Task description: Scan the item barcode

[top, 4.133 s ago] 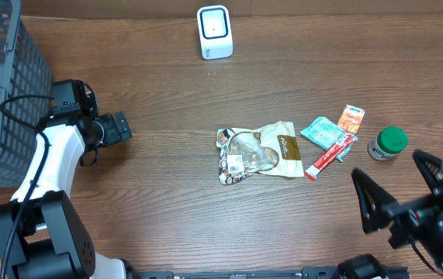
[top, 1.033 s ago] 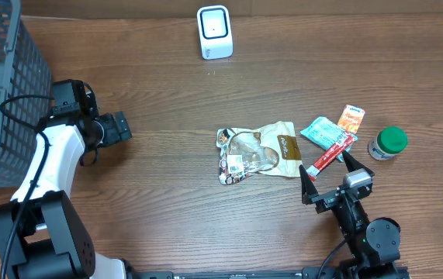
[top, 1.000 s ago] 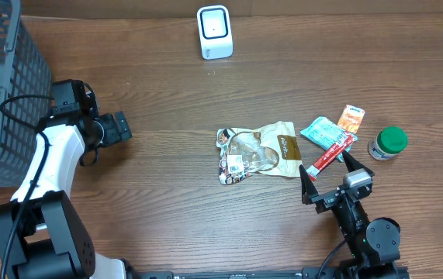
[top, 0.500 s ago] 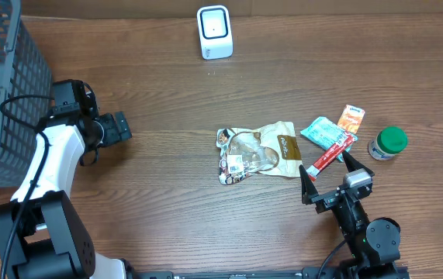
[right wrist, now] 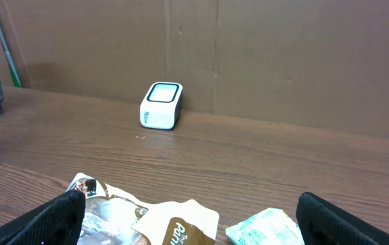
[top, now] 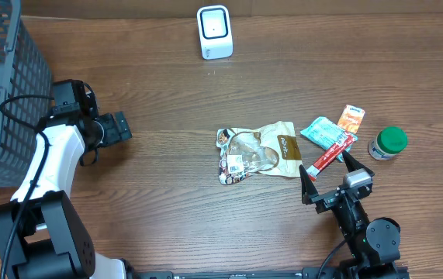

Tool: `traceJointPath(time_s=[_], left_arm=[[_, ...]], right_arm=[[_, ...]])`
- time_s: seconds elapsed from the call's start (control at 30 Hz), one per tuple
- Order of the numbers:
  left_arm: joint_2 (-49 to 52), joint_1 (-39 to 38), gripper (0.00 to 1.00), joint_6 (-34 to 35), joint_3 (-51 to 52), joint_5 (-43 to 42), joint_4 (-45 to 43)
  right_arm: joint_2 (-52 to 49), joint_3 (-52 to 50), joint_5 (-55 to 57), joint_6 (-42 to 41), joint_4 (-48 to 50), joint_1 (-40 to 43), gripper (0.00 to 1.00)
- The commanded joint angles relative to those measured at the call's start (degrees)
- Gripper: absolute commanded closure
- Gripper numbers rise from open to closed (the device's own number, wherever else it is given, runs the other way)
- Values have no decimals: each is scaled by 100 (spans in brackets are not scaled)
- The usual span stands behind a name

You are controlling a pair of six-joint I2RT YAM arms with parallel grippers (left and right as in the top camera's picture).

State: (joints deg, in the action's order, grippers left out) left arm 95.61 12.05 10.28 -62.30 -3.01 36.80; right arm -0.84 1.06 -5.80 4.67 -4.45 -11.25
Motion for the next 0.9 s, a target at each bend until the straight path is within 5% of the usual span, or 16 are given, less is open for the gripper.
traceJointPath(time_s=[0.0, 0.53, 0.87], left_arm=[[28, 26, 0, -87, -105, -42, 0], [-20, -44, 0, -87, -96, 2, 28], [-2079, -671, 0, -90, -76, 2, 66]], right_arm=[[68, -61, -31, -31, 22, 39, 0], [68, -61, -28, -31, 22, 39, 0], [68, -61, -28, -31, 22, 39, 0]])
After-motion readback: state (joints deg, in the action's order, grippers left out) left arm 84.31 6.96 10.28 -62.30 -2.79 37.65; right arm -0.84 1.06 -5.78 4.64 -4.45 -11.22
